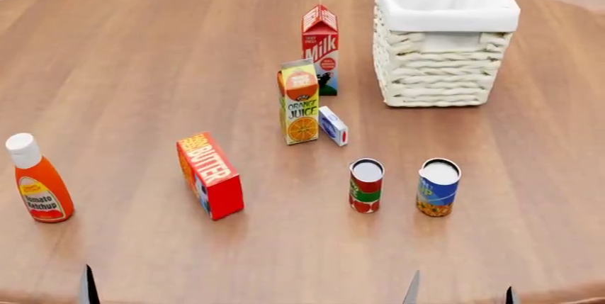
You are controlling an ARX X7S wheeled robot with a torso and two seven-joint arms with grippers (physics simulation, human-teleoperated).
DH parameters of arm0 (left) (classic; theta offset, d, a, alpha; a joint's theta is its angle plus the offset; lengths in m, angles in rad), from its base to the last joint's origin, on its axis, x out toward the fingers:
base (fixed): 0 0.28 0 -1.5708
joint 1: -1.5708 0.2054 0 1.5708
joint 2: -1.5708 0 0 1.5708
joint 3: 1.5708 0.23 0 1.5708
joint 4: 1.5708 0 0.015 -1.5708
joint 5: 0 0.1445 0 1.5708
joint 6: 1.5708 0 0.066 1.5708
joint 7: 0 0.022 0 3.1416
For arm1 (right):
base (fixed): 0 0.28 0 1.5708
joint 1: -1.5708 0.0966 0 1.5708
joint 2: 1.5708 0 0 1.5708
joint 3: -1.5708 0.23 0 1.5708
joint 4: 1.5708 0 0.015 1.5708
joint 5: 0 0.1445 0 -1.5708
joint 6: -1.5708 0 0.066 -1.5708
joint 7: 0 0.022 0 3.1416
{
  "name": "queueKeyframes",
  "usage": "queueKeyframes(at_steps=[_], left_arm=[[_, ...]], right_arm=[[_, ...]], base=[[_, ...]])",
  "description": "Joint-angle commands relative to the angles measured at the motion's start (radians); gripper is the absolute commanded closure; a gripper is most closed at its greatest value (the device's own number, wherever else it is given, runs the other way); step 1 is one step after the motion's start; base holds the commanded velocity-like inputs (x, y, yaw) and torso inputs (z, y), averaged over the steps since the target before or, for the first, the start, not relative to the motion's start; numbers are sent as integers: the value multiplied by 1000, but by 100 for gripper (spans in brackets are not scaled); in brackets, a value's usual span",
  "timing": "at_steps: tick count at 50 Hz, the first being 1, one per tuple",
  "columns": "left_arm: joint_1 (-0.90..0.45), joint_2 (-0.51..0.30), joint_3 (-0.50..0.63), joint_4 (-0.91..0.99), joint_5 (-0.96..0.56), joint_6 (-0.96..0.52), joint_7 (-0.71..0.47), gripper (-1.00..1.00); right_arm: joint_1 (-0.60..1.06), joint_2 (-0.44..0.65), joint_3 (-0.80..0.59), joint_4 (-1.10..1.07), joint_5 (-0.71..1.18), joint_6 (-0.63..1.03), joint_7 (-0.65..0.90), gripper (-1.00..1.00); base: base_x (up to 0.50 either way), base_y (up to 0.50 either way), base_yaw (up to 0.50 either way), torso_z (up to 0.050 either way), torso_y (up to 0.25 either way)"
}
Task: Pick up the alphabet soup, and put it in the basket.
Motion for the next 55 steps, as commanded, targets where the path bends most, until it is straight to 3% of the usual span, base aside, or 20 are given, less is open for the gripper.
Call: queueKeyframes(at_steps=[1, 55], left_arm=[[-2, -9, 8, -4, -9, 7, -16, -100], [-5, -49, 50, -20, -33, 33, -56, -100]], right_arm=[[4, 10, -3, 4, 28, 4, 12, -100], [4, 52, -39, 9, 61, -16, 49, -100]], base=[[0, -207, 0, 0, 0], [0, -206, 0, 0, 0]])
